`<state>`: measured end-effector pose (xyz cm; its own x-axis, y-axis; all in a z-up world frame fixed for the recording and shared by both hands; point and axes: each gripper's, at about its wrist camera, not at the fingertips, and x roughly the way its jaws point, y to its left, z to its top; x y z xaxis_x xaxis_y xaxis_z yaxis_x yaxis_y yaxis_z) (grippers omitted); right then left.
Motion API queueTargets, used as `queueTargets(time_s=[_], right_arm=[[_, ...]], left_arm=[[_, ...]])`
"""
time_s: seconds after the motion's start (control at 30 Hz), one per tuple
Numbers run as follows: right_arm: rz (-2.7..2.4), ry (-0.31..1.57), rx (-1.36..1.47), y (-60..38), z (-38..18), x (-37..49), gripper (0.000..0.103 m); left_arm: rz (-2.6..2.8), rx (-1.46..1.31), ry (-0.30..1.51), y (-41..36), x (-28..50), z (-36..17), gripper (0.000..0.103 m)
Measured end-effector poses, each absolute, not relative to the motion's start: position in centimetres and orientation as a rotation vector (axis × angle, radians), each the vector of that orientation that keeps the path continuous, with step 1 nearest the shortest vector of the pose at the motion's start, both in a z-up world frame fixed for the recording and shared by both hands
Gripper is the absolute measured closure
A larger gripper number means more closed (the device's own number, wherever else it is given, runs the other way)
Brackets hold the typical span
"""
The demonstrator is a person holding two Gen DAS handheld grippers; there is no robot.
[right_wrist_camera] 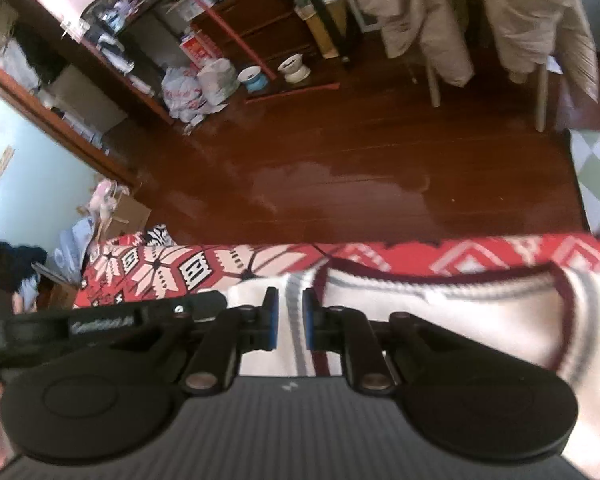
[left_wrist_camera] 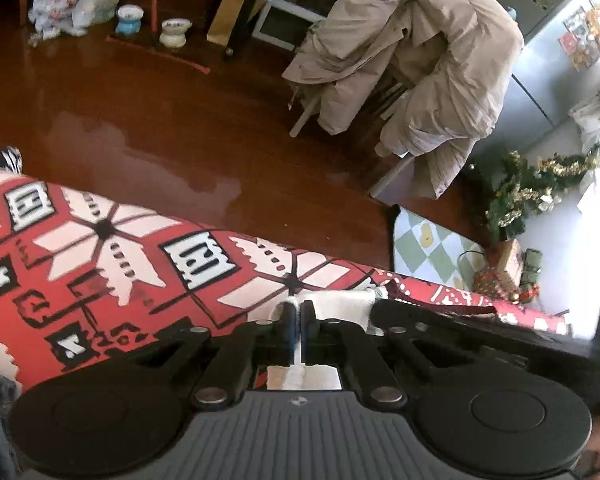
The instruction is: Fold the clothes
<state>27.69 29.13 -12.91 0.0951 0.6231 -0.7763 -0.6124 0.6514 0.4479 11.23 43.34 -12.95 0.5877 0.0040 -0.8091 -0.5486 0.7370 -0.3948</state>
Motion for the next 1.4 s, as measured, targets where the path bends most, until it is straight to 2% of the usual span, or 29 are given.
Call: queueTargets(time_s=[0.2,0.3,0.37,0.47,0.8,1.0,1.27,1.33,1.4], right_arm=[[0.892,1.138,-0.036,32.7,-14.5,28.6,0.100],[0.895,1.129,-0.036,33.2,-14.6,28.8,0.100],[0.889,1.124,-0.044,33.2,-14.2,28.7,0.096],[0.912,1.100,-0.040,32.7,-13.1,27.9,0.095],[1.088,1.116,-0.164,31.0,-11.3,18.5,0.095],[1.098,1.199,-0.191,31.8,-13.5,14.6,0.095],[1.096,1.208,-0.088,35.8,-15.1,18.7,0.100],[1.078,1.205,-0.093,36.7,-14.6,19.7,0.093],[1.069,1.189,-0.083,37.0,-13.7,20.5,0.094]], left_arm=[[0.396,-0.699,0.904,44.2,10.9,-13.8,0.101],[0.394,-0.726,0.921,44.9,10.9,-14.1,0.098],[0.397,-0.736,0.920,45.5,10.6,-13.9,0.091],[0.407,-0.758,0.916,46.6,9.7,-13.6,0.087],[0.291,-0.822,0.938,45.8,4.3,-10.8,0.086],[0.216,-0.839,1.020,42.1,0.2,-10.6,0.086],[0.217,-0.884,1.027,40.8,-1.2,-11.9,0.086],[0.221,-0.888,1.027,40.7,-1.0,-12.2,0.086],[0.242,-0.870,1.030,40.7,-1.0,-12.4,0.086]])
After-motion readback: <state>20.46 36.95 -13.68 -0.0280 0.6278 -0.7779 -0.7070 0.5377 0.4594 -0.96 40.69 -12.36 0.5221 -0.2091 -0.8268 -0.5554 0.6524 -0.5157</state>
